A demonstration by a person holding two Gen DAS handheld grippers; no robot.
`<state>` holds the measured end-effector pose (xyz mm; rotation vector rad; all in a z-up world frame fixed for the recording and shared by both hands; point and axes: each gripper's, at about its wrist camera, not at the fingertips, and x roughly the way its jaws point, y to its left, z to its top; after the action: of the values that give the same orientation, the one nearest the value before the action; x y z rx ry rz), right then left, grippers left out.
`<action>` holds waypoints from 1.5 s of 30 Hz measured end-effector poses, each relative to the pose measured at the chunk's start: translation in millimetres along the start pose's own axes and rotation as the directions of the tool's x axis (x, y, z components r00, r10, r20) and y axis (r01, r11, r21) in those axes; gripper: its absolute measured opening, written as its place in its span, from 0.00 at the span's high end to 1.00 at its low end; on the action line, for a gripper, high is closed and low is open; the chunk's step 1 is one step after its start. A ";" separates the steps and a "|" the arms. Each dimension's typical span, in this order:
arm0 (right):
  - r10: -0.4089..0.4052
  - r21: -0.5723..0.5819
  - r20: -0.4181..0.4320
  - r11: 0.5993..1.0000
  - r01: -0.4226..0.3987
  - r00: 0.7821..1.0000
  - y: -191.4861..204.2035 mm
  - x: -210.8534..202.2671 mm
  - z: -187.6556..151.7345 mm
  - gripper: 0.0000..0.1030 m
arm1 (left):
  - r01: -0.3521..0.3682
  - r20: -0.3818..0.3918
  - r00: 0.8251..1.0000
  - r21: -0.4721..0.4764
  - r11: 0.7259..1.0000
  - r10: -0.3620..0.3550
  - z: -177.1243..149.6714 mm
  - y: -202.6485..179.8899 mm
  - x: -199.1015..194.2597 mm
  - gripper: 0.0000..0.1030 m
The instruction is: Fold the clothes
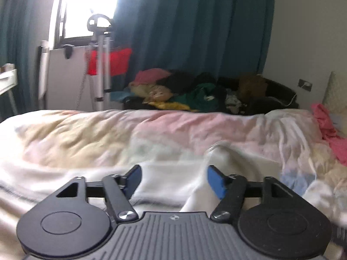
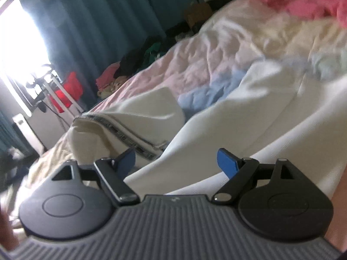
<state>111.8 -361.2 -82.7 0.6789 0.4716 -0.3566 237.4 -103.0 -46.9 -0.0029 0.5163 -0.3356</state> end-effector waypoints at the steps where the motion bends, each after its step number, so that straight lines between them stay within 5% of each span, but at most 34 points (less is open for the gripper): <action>1: 0.015 0.023 -0.018 1.000 -0.015 1.000 -2.6 2.2 -0.6 0.18 | -0.020 0.011 1.000 0.000 1.000 0.020 -8.2 8.4 -16.5 0.26; 5: 0.125 0.115 -0.056 0.986 -0.118 0.990 -7.8 5.3 -3.7 0.17 | -0.100 0.032 0.995 0.000 0.995 0.100 -43.8 30.5 -84.7 0.21; 9: 0.287 0.195 -0.088 0.944 -0.266 0.954 -4.8 5.2 -9.6 0.18 | -0.176 0.003 0.984 -0.054 0.983 0.177 -68.4 41.1 -131.4 0.21; 14: 0.524 0.376 -0.163 0.816 -0.438 0.836 -0.5 14.7 -19.1 0.17 | -0.183 -0.001 0.983 -0.155 0.971 0.185 -74.2 46.9 -149.1 0.20; 21: 0.610 0.658 -0.106 0.635 -0.404 0.785 1.8 56.4 -18.9 0.17 | -0.186 0.013 0.981 -0.223 0.957 0.194 -88.0 67.1 -119.8 0.20; 23: 0.583 0.743 -0.056 0.567 -0.356 0.811 0.6 78.4 -17.7 0.17 | -0.181 -0.002 0.982 -0.261 0.948 0.187 -91.7 75.1 -109.4 0.20; 27: 0.467 0.775 -0.021 0.566 -0.281 0.884 14.5 109.9 -11.4 0.18 | -0.154 -0.007 0.987 -0.298 0.942 0.159 -99.8 85.6 -98.1 0.20; 30: 0.303 0.800 -0.027 0.578 -0.161 0.953 23.9 124.1 -6.1 0.19 | -0.138 -0.019 0.990 -0.310 0.941 0.139 -104.2 89.4 -91.5 0.20; 33: 0.146 0.837 0.020 0.539 -0.096 0.989 29.7 127.1 2.0 0.21 | -0.124 -0.037 0.992 -0.333 0.935 0.119 -107.5 93.5 -84.3 0.20; 34: 0.087 0.825 0.025 0.560 -0.069 0.996 33.7 127.1 9.6 0.26 | -0.123 -0.043 0.992 -0.342 0.932 0.115 -108.6 95.1 -82.3 0.20; 36: -0.012 0.771 0.022 0.636 -0.009 1.000 42.5 129.4 29.9 0.61 | -0.118 -0.053 0.993 -0.369 0.922 0.106 -110.9 100.5 -79.9 0.20; 38: -0.073 0.716 0.017 0.697 0.038 0.997 45.4 132.1 51.1 0.82 | -0.111 -0.056 0.994 -0.401 0.910 0.096 -112.1 106.2 -79.2 0.21; 42: -0.104 0.569 0.078 0.821 0.041 0.992 59.4 133.6 106.0 0.92 | -0.103 -0.044 0.995 -0.437 0.893 0.094 -111.1 114.0 -79.2 0.21; 45: -0.053 0.440 0.164 0.898 -0.025 0.985 87.3 119.6 169.2 0.92 | -0.103 -0.037 0.995 -0.451 0.887 0.096 -110.0 117.1 -79.5 0.21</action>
<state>302.3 -430.5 14.6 1.0766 0.2278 -0.5401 155.9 41.8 -114.4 -0.4270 0.5972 -0.1078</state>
